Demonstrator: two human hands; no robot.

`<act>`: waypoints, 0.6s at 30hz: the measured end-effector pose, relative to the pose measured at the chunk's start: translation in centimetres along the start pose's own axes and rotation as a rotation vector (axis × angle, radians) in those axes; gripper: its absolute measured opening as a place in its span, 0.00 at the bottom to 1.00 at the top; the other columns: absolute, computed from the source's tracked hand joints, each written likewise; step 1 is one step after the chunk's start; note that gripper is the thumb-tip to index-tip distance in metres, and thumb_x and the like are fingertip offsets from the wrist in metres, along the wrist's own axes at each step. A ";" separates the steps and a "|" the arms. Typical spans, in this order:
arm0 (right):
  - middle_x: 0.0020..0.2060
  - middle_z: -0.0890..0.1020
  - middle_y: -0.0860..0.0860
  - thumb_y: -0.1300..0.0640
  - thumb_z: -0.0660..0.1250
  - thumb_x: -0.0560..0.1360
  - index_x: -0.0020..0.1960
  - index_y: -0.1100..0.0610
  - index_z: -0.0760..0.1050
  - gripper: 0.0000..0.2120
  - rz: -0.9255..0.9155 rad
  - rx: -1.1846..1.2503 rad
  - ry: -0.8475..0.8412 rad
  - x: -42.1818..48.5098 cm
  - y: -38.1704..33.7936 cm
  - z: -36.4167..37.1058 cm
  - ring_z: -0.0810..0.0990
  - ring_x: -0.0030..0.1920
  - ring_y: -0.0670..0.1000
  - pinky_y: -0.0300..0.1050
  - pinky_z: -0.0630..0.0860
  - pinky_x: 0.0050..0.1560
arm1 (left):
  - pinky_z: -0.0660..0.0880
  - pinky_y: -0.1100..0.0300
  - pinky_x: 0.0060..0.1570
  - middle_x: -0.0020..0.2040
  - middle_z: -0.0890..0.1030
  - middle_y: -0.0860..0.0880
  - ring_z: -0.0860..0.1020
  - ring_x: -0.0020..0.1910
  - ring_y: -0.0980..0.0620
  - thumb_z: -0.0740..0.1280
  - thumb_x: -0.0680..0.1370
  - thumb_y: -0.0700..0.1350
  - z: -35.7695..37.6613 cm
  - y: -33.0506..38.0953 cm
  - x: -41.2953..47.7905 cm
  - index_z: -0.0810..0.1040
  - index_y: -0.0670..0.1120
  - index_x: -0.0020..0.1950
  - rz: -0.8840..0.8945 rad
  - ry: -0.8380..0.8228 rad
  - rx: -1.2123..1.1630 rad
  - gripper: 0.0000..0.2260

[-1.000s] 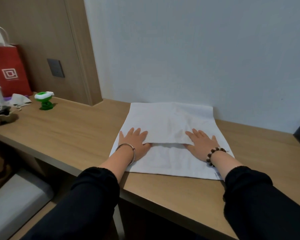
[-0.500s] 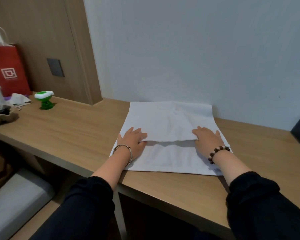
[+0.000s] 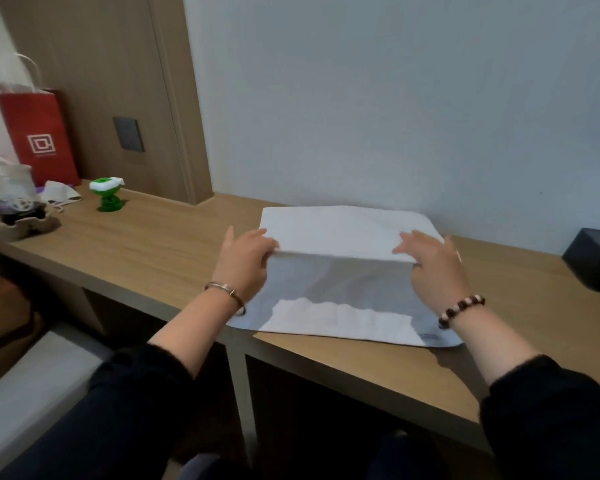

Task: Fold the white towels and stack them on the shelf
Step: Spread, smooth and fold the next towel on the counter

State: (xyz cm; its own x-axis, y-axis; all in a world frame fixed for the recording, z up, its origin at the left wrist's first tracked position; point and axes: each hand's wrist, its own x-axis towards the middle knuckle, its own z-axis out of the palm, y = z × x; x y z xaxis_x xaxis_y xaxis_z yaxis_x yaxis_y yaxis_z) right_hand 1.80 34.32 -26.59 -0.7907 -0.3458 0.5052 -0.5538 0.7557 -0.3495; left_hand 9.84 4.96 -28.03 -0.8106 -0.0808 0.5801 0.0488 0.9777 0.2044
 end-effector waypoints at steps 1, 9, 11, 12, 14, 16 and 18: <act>0.71 0.69 0.50 0.75 0.55 0.70 0.58 0.54 0.78 0.26 0.000 -0.044 -0.146 -1.3 0.1 0.1 0.59 0.75 0.49 0.52 0.42 0.74 | 0.53 0.39 0.71 0.57 0.80 0.49 0.70 0.68 0.50 0.60 0.76 0.34 -0.2 -0.2 -1.3 0.79 0.48 0.52 0.015 -0.161 0.082 0.13; 0.78 0.46 0.47 0.56 0.52 0.82 0.77 0.45 0.49 0.26 0.098 -0.226 -0.702 -3.2 1.9 2.3 0.44 0.77 0.50 0.64 0.46 0.73 | 0.50 0.46 0.73 0.72 0.67 0.53 0.61 0.73 0.51 0.59 0.78 0.48 1.3 1.5 -5.6 0.64 0.54 0.71 0.031 -0.426 0.026 0.21; 0.78 0.47 0.46 0.55 0.51 0.81 0.77 0.44 0.49 0.26 0.077 -0.256 -0.671 -2.7 2.5 3.0 0.45 0.77 0.50 0.64 0.46 0.73 | 0.47 0.48 0.73 0.77 0.58 0.54 0.53 0.76 0.52 0.55 0.80 0.50 2.3 1.9 -5.2 0.58 0.56 0.76 0.026 -0.496 0.024 0.23; 0.78 0.48 0.46 0.55 0.51 0.81 0.77 0.44 0.49 0.26 0.072 -0.253 -0.654 -2.3 2.8 3.3 0.46 0.77 0.49 0.63 0.46 0.73 | 0.46 0.49 0.73 0.77 0.56 0.55 0.51 0.76 0.53 0.53 0.81 0.50 2.7 1.9 -4.8 0.56 0.57 0.76 0.009 -0.531 0.027 0.22; 0.78 0.49 0.46 0.55 0.52 0.81 0.77 0.44 0.51 0.26 0.080 -0.226 -0.626 -1.2 3.5 4.0 0.46 0.77 0.48 0.61 0.45 0.74 | 0.45 0.50 0.73 0.78 0.53 0.56 0.49 0.77 0.54 0.51 0.82 0.51 3.3 1.6 -3.7 0.55 0.57 0.77 -0.020 -0.560 0.043 0.22; 0.78 0.51 0.46 0.56 0.52 0.81 0.77 0.46 0.53 0.25 0.115 -0.214 -0.597 0.1 3.7 4.4 0.47 0.77 0.48 0.60 0.44 0.74 | 0.45 0.50 0.74 0.78 0.53 0.56 0.49 0.77 0.54 0.51 0.82 0.52 3.6 1.6 -2.6 0.55 0.57 0.77 -0.031 -0.555 0.055 0.22; 0.77 0.54 0.47 0.57 0.53 0.81 0.77 0.48 0.55 0.24 0.150 -0.230 -0.532 1.3 3.7 4.8 0.49 0.77 0.50 0.60 0.44 0.74 | 0.47 0.49 0.74 0.77 0.55 0.55 0.51 0.76 0.54 0.53 0.82 0.53 4.1 2.2 -2.0 0.57 0.57 0.76 -0.012 -0.522 0.012 0.22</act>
State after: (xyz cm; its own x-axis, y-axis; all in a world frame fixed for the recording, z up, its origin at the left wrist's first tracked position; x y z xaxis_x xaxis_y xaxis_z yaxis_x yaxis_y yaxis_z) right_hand -2.51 33.96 -30.99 -0.9110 -0.4119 -0.0222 -0.4019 0.8984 -0.1772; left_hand 9.16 8.04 -31.92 -0.9942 0.0124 0.1066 0.0335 0.9796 0.1983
